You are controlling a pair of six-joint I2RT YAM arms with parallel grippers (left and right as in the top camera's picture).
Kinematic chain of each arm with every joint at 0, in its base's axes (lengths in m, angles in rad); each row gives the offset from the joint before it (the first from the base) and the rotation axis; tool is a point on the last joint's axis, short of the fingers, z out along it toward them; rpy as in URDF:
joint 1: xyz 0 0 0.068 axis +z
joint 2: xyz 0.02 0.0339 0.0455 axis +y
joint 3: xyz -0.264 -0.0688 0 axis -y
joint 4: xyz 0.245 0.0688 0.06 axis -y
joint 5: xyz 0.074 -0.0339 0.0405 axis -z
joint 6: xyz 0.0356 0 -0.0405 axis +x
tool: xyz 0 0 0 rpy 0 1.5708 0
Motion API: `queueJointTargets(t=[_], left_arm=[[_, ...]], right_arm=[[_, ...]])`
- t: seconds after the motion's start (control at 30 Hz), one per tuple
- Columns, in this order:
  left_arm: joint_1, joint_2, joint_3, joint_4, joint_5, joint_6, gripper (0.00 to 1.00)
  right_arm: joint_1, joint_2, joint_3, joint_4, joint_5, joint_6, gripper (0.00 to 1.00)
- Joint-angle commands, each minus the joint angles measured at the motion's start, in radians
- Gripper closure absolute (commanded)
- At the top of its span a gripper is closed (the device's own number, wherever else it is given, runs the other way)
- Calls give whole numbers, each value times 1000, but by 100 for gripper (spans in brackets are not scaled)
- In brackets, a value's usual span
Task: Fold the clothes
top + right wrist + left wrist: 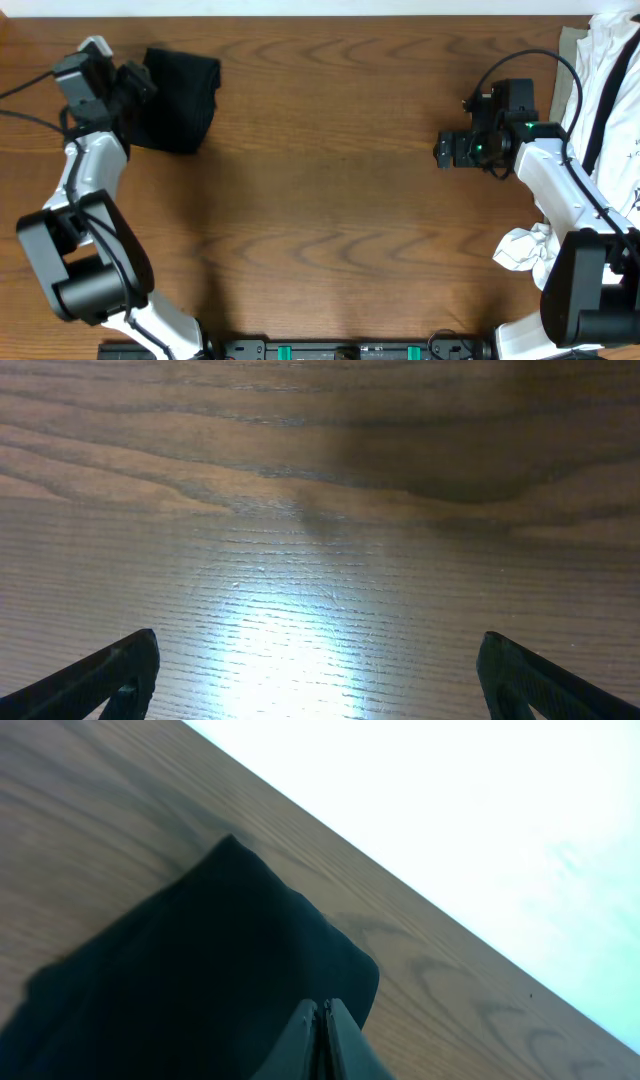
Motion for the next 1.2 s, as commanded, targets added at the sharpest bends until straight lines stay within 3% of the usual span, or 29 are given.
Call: queueJointTargets(t=[0.0,0.37,0.57,0.87,1.13,1.17], left_arm=[[-26,64,2,34,8,-8,94],[-86,234,2,82,39,-8,94],[-86,243,3,98,94,-16,94],[-95,1,3,113,158,-20,94],[-93,-220,3,-48,119,-19,93],[-93,-239,3,-92,108,-19,89]], right_arm=[[-3,-19,-5,-2,5,-4,1],[-3,-19,-5,-2,5,-4,1],[-3,-19,-5,-2,5,-4,1],[-3,-19,-5,-2,5,-4,1],[-3,-19,-5,-2,5,-4,1],[-3,-19,-5,-2,5,-4,1]])
